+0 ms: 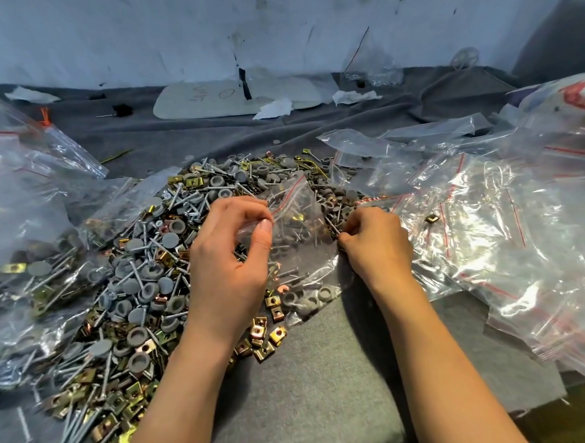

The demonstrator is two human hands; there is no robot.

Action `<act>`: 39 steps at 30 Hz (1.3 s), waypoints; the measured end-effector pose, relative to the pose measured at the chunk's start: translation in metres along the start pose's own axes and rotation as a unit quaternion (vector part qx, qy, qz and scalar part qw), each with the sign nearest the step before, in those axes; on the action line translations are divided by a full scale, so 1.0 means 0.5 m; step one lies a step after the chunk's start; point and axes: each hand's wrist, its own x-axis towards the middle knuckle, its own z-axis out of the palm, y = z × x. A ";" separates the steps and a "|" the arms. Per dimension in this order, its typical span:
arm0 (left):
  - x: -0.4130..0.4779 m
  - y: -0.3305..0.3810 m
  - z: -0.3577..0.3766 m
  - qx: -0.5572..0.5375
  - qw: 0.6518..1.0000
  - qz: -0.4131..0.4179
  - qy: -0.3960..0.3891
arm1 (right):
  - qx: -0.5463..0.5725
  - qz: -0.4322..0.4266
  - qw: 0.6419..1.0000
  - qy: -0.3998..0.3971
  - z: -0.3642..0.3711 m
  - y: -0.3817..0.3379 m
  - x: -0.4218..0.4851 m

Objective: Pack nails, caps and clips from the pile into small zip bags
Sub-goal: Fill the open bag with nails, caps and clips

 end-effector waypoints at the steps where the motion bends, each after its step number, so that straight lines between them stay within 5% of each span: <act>1: 0.000 0.000 0.000 0.000 1.000 0.001 0.000 | 0.005 -0.002 1.000 0.000 0.000 0.000 0.000; 16: -0.001 -0.001 0.001 -0.003 1.000 0.012 0.001 | 0.104 -0.040 0.991 0.072 0.001 -0.002 0.000; 22: 0.000 -0.005 0.005 0.047 0.997 0.047 -0.039 | 0.417 -0.157 0.888 0.119 -0.057 -0.029 -0.037; 26: -0.006 -0.001 0.007 0.058 0.993 0.068 -0.081 | 0.491 -0.261 0.827 0.084 -0.109 -0.050 -0.065; 35: -0.007 0.001 0.010 0.042 0.992 0.082 -0.082 | 0.306 -0.340 0.888 -0.049 -0.154 -0.056 -0.053; 39: -0.007 0.000 0.008 0.039 0.994 0.070 -0.069 | 0.289 -0.355 0.889 -0.001 -0.169 -0.072 0.010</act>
